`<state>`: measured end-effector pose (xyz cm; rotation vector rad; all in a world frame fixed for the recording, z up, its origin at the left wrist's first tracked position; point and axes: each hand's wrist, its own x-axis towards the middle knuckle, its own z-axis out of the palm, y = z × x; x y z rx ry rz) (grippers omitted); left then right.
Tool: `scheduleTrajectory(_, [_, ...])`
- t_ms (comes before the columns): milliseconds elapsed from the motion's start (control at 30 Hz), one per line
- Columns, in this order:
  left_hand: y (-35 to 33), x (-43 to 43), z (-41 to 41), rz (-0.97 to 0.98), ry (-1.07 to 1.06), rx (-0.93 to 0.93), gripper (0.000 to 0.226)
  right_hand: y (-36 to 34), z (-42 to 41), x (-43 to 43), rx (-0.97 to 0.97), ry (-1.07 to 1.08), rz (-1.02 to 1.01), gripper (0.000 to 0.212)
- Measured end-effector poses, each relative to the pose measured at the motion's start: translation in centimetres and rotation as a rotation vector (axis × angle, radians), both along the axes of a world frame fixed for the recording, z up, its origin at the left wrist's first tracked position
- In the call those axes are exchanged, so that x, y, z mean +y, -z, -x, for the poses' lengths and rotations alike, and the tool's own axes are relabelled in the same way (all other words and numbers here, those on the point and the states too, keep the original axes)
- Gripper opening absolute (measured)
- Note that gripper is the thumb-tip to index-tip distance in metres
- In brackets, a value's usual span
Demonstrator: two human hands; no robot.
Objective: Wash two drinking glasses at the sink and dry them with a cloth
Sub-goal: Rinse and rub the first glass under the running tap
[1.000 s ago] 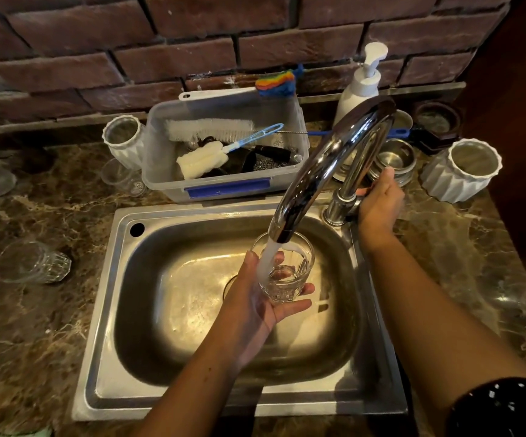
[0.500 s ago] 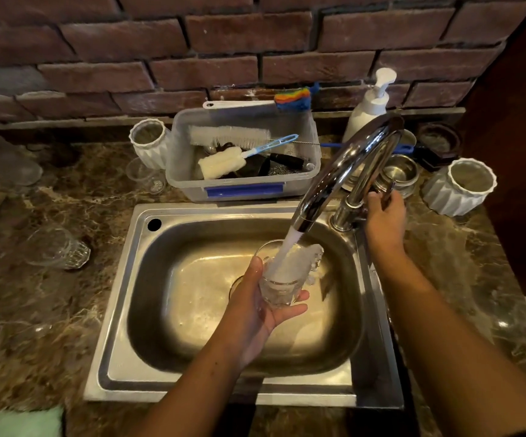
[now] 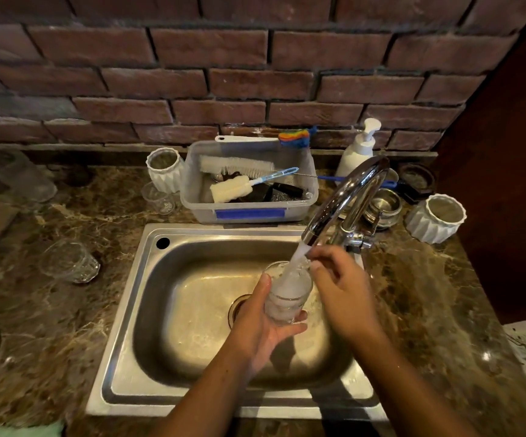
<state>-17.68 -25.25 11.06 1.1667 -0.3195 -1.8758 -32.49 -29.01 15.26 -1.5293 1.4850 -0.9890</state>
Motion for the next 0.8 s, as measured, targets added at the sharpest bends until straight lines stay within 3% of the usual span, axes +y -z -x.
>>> scheduleTrajectory(67, [0.3, 0.3, -0.2, 0.048, 0.034, -0.01, 0.052, -0.2, -0.3, 0.8, 0.167, -0.241, 0.06, 0.015])
scheduleTrajectory(200, [-0.6, 0.5, -0.7, 0.108, 0.077, -0.071, 0.053, -0.5, -0.3, -0.1, 0.485, -0.674, 0.029, 0.037])
scheduleTrajectory(333, [-0.8, 0.0, -1.2, 0.122, 0.08, -0.168, 0.067, -0.4, -0.9, -1.7, 0.704, -0.892, 0.006, 0.021])
scheduleTrajectory(467, [-0.6, -0.5, -1.4, 0.054, 0.006, -0.146, 0.069, 0.1, -1.6, -1.8, 0.584, -0.928, 0.05, 0.019])
scheduleTrajectory(633, [-1.0, -1.4, -2.1, -0.145, -0.095, 0.002, 0.053, 0.5, -1.2, -1.3, 0.46, -0.906, 0.12, 0.025])
scheduleTrajectory(733, [-1.3, -2.2, -1.5, -0.163, -0.087, -0.057, 0.041, 0.7, -1.1, -0.5, 0.335, -0.709, 0.07, 0.016])
scheduleTrajectory(800, [-1.0, -2.5, -0.4, -0.045, -0.109, -0.252, 0.034, 0.6, -2.0, 0.4, 0.118, -0.464, -0.08, 0.017])
